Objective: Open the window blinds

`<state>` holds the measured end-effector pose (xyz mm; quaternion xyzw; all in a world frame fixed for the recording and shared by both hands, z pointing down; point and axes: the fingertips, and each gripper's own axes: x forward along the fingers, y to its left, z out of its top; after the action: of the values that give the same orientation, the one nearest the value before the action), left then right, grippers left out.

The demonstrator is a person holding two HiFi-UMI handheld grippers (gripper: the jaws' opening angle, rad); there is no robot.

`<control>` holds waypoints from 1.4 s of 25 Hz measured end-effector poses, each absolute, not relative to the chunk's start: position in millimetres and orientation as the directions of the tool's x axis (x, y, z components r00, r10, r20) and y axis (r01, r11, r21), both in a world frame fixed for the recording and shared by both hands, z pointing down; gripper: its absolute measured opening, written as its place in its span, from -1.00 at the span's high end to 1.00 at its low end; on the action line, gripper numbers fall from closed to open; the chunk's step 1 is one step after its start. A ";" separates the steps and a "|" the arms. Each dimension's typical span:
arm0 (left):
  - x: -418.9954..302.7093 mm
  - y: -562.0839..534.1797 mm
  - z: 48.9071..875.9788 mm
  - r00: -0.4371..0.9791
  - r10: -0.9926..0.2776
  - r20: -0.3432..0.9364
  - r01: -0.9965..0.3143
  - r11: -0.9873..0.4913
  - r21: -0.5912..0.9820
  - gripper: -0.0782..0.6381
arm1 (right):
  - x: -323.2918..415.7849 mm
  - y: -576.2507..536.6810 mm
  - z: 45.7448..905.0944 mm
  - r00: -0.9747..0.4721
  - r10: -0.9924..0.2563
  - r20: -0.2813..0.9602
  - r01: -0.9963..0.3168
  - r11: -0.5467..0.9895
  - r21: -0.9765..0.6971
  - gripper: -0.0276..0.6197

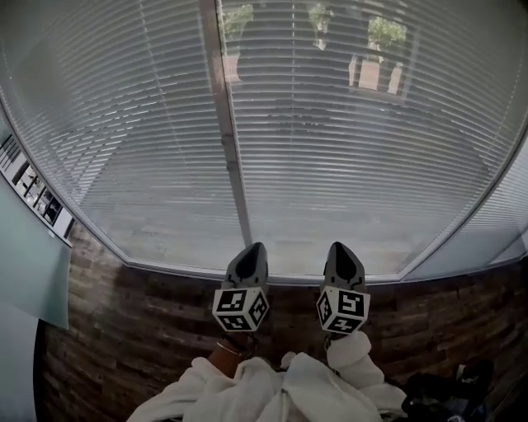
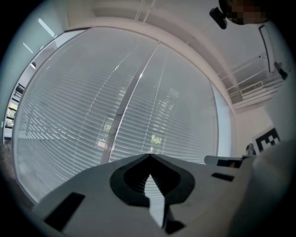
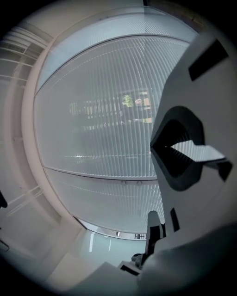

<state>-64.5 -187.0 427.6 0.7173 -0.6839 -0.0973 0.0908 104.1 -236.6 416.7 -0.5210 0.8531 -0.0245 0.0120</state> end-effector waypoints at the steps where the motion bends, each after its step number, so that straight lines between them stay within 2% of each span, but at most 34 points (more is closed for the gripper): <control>1: -65.7 -202.0 422.4 0.036 -0.999 -0.021 -0.964 -0.040 0.261 0.78 | 103.2 -251.7 413.4 -0.462 -0.887 0.003 -0.886 0.461 -0.057 0.88; 7: -108.9 -283.5 399.3 -0.082 -0.996 -0.018 -0.971 0.076 0.228 0.78 | 78.3 -330.0 413.5 -0.486 -0.873 0.036 -0.872 0.482 -0.083 0.88; 10: -142.1 -322.6 387.7 -0.104 -0.995 -0.010 -0.958 0.097 0.271 0.75 | 60.9 -357.2 405.5 -0.484 -0.875 0.027 -0.873 0.480 -0.084 0.88; 14: -195.0 -356.7 386.0 -0.221 -0.975 -0.027 -0.925 0.201 0.322 0.47 | 46.9 -375.8 417.3 -0.489 -0.872 0.029 -0.869 0.484 -0.098 0.88; 16: -219.4 -369.0 391.3 -0.281 -0.960 -0.017 -0.883 0.252 0.395 0.40 | 41.9 -383.8 432.1 -0.503 -0.862 0.055 -0.862 0.497 -0.102 0.88; 19: -236.7 -387.0 407.4 -0.266 -0.964 -0.014 -0.745 0.197 0.637 0.40 | 40.5 -397.2 445.1 -0.509 -0.858 0.069 -0.860 0.502 -0.094 0.88; 22: -241.7 -402.8 411.9 -0.215 -0.974 -0.065 -0.519 0.058 0.853 0.40 | 40.2 -409.9 443.1 -0.507 -0.860 0.061 -0.861 0.502 -0.083 0.88; 25: -245.9 -410.6 412.3 -0.205 -0.974 -0.098 -0.334 -0.024 0.942 0.40 | 43.1 -417.8 442.7 -0.496 -0.866 0.058 -0.867 0.491 -0.083 0.88; 28: -252.3 -413.1 410.5 -0.223 -0.967 -0.122 -0.233 -0.068 0.970 0.40 | 44.4 -420.2 444.2 -0.493 -0.868 0.062 -0.869 0.487 -0.088 0.88; 32: -256.0 -412.7 407.3 -0.234 -0.967 -0.102 -0.273 -0.035 0.961 0.43 | 43.8 -421.9 441.7 -0.489 -0.870 0.055 -0.871 0.484 -0.092 0.88; 35: -254.6 -415.1 406.3 -0.227 -0.973 -0.053 -0.464 0.060 0.884 0.43 | 44.2 -426.3 438.3 -0.482 -0.875 0.041 -0.874 0.477 -0.095 0.88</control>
<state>-254.6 -415.1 406.3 0.5425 -0.6618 -0.4188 0.3036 44.2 -426.3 438.3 -0.5088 0.8593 -0.0514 0.0068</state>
